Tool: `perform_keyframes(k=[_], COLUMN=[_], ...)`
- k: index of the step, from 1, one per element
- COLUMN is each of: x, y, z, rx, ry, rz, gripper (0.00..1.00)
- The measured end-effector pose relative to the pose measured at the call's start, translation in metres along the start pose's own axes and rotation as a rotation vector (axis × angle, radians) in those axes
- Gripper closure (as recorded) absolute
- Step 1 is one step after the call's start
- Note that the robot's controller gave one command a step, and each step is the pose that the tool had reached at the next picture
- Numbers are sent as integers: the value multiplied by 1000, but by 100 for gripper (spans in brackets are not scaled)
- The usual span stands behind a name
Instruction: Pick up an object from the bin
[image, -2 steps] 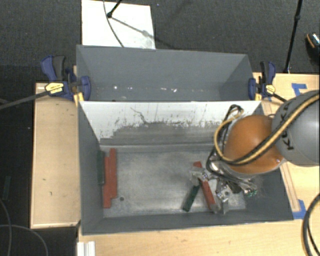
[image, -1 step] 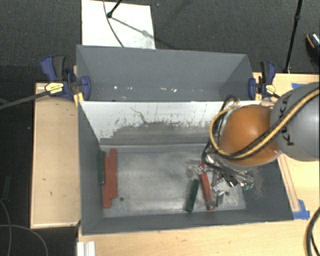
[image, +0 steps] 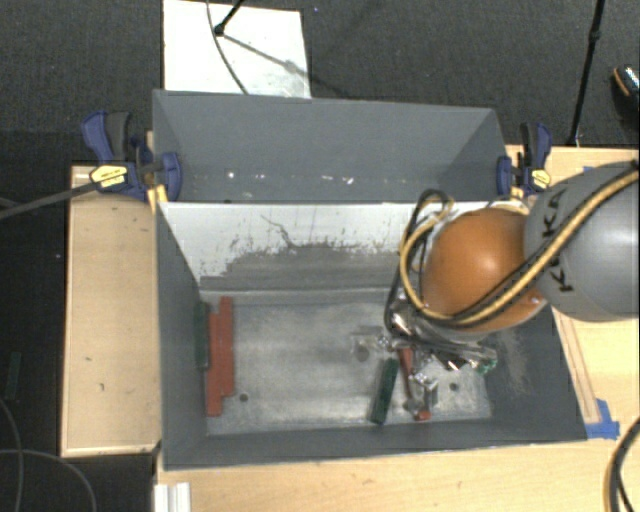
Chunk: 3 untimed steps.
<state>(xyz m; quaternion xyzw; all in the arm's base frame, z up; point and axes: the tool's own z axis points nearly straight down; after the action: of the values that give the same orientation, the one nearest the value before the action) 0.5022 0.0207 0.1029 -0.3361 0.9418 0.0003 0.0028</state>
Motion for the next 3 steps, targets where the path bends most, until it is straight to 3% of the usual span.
perform_keyframes(k=[1,2,3], x=[-2,-3,-3], y=[-3,-3,-4], z=[33,33,32], rx=[-5,-4,-2], ry=[6,6,5], rz=[-400,-395,-391], gripper=[0,0,100])
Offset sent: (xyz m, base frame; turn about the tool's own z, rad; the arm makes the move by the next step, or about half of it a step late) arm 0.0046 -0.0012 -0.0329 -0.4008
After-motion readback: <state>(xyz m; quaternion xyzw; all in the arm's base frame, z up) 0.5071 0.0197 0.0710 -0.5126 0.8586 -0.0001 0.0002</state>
